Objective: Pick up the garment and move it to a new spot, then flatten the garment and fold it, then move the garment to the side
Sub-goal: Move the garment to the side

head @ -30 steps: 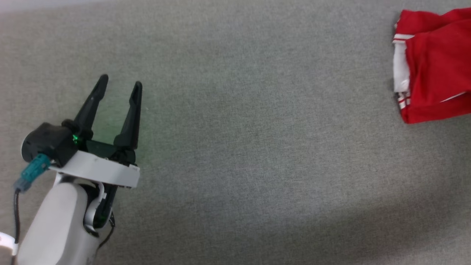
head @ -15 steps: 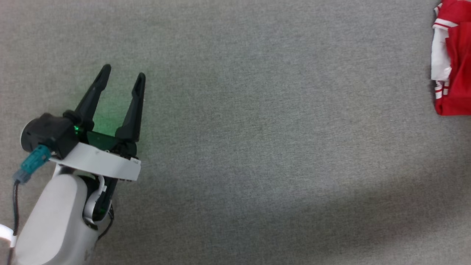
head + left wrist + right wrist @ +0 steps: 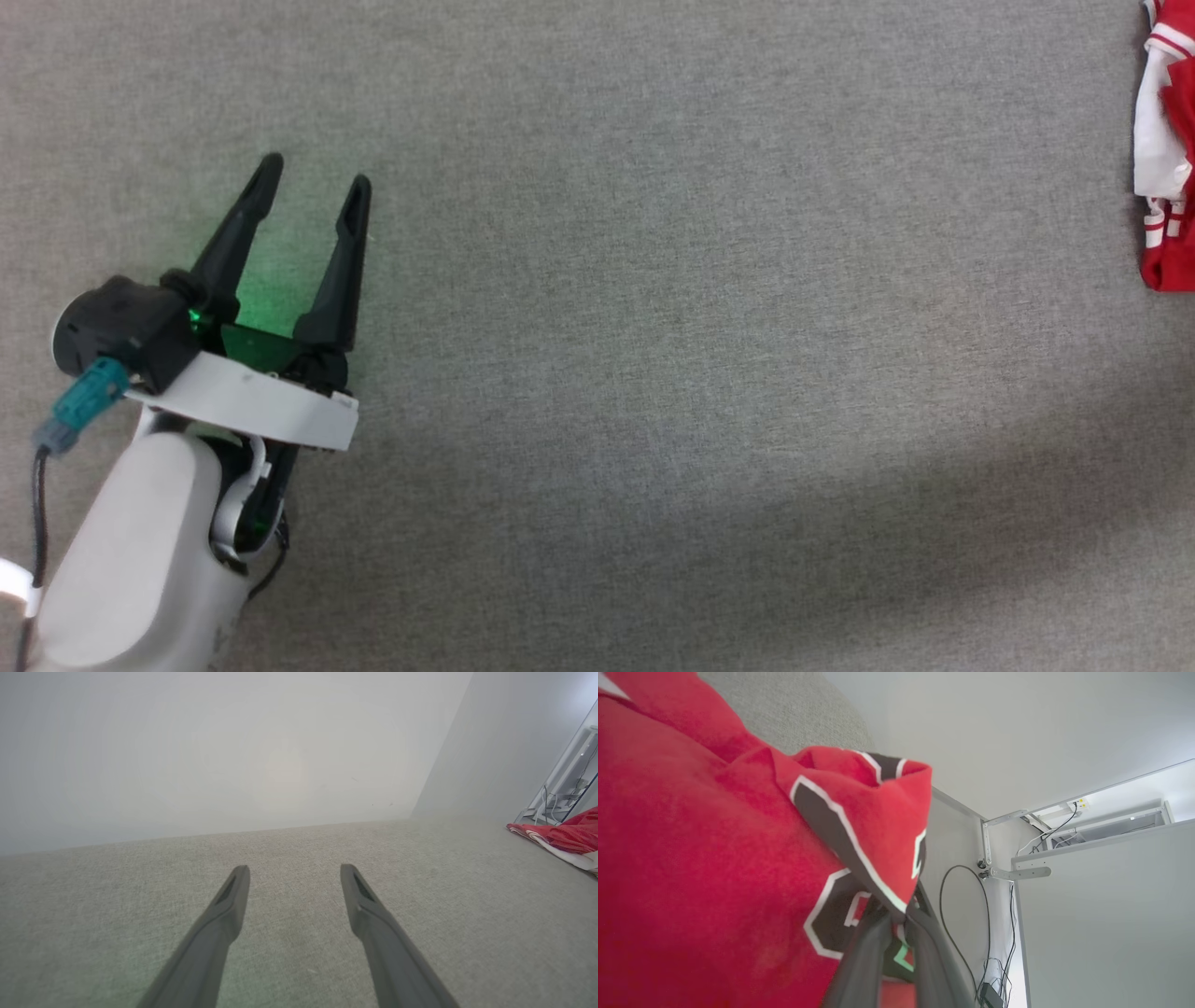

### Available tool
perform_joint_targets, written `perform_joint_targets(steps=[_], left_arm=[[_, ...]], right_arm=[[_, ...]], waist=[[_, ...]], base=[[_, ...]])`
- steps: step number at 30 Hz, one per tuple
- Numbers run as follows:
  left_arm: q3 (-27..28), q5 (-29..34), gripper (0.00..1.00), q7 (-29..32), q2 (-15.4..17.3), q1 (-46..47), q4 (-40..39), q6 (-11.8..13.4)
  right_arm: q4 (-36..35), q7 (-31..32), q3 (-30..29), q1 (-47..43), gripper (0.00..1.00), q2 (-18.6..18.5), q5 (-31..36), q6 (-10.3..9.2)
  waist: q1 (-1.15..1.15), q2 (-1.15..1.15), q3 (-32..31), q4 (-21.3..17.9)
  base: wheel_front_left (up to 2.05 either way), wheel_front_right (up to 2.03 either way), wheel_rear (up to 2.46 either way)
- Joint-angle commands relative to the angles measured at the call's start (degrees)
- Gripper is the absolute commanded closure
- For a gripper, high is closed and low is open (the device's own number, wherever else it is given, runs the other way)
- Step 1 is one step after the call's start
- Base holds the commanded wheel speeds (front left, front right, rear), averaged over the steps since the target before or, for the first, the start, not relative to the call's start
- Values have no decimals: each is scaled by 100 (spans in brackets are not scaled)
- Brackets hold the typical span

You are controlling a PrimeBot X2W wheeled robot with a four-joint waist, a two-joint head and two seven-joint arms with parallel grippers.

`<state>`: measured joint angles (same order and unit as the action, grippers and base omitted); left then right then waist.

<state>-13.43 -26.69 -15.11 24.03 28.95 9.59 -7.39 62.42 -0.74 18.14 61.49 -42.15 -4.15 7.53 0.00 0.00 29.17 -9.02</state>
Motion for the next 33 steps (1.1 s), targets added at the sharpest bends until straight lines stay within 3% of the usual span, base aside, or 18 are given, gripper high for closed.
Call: perform_joint_targets(steps=[1,8,11,15,19,22,33], left_arm=[[-7,20,0,4,2,40,1,-17],[-7,7,0,3,-4,7,49,-17],[2,9,0,3,-4,-30,66,-17],[18,5,0,3,-7,-75,79,-17],[37,14,0,3,-29,-109,92,-17],[53,18,0,3,-50,-157,98,-17],[248,38,0,4,-159,-534,136,-17]], right_arm=[[32,-41,-74,50,92,62,97,-9],[231,-235,-473,116,58,276,566,-9],[281,-269,-614,124,50,331,765,-9],[306,-325,-777,131,23,402,966,-9],[328,-373,-927,111,5,434,1139,-9],[325,-418,-1029,65,0,470,1225,-9],[325,-868,-1480,-267,0,718,1261,-9]], waist=[[0,0,-1,-1],[0,0,-82,-25],[0,0,-151,-52],[0,0,-248,-90],[0,0,-350,-113],[0,0,-446,-113],[0,0,-1050,87]], base=[[0,0,0],[0,0,0],[0,0,0],[0,0,0],[0,0,0],[0,0,0],[0,0,0]])
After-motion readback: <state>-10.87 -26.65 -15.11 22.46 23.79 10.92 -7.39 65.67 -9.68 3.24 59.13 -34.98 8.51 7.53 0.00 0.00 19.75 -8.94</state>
